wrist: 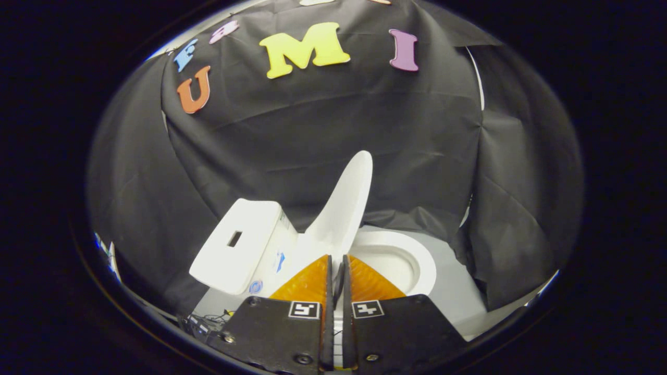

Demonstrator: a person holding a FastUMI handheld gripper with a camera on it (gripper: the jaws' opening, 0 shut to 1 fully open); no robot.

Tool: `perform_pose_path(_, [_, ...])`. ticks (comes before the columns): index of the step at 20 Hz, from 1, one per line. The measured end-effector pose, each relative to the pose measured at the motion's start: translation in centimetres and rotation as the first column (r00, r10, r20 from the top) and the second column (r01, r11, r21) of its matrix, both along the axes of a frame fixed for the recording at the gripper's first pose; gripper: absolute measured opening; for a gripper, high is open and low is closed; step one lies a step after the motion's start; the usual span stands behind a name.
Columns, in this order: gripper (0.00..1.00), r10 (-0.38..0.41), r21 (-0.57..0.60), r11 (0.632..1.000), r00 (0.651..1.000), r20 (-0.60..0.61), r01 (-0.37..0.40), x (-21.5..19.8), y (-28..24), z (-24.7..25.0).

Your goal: Open the toilet lid.

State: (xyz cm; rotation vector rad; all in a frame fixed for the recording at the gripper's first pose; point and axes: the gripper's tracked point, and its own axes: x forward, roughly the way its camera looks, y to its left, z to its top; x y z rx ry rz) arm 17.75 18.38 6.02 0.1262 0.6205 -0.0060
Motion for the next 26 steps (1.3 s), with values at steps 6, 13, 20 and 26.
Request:
perform_pose_path(6, [0.11, 0.039, -0.091, 0.995, 0.999, 0.026, -0.036, 0.7, 4.3, 1.5])
perform_pose_path(13, [0.12, 0.066, -0.155, 0.986, 0.996, 0.058, -0.056, 1.6, 7.7, 2.1])
perform_pose_path(20, [0.12, 0.124, -0.219, 0.97, 0.988, 0.089, -0.102, 1.9, 11.9, 2.9])
perform_pose_path(26, [0.12, 0.164, -0.238, 0.962, 0.981, 0.104, -0.135, 2.5, 15.3, 2.9])
